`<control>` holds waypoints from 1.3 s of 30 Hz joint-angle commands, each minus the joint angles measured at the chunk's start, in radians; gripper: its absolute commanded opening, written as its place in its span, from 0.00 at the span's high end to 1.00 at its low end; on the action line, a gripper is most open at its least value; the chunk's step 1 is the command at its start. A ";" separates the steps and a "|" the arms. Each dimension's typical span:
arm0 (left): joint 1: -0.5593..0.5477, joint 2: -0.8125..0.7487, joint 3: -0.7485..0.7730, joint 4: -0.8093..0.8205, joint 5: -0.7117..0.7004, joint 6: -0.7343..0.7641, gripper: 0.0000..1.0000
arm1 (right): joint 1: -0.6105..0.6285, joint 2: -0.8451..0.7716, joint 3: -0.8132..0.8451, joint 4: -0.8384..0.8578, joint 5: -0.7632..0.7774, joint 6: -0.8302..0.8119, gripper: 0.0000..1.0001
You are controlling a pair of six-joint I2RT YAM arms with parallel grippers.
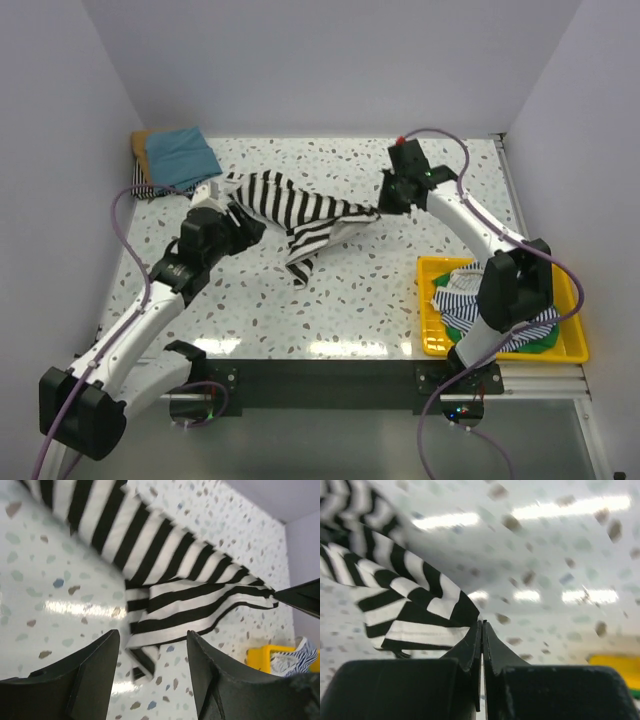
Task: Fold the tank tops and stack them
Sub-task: Flatten the tank top out
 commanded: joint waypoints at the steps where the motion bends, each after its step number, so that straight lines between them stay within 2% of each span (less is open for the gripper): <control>1: -0.008 0.065 -0.113 0.058 0.099 -0.031 0.40 | -0.019 -0.154 -0.285 0.050 0.026 0.045 1.00; 4: -0.043 0.143 -0.196 0.135 0.109 -0.046 0.41 | -0.053 -0.197 -0.419 0.075 0.076 0.065 1.00; 8: -0.121 0.278 -0.219 0.208 0.132 -0.060 0.42 | -0.059 -0.208 -0.477 0.070 0.145 0.073 1.00; 13: -0.201 0.412 -0.210 0.314 0.162 -0.098 0.41 | -0.059 -0.190 -0.449 0.004 0.262 0.069 1.00; 20: -0.238 0.504 -0.199 0.386 0.208 -0.120 0.42 | -0.059 -0.170 -0.434 0.027 0.222 0.059 1.00; 30: -0.370 0.568 -0.133 0.262 0.084 -0.170 0.57 | -0.059 -0.182 -0.420 0.029 0.215 0.056 1.00; 35: -0.454 0.599 -0.087 0.182 -0.032 -0.201 0.57 | -0.059 -0.194 -0.411 0.026 0.204 0.050 1.00; 39: -0.488 0.662 -0.044 0.158 -0.057 -0.213 0.57 | -0.059 -0.200 -0.408 0.023 0.204 0.046 1.00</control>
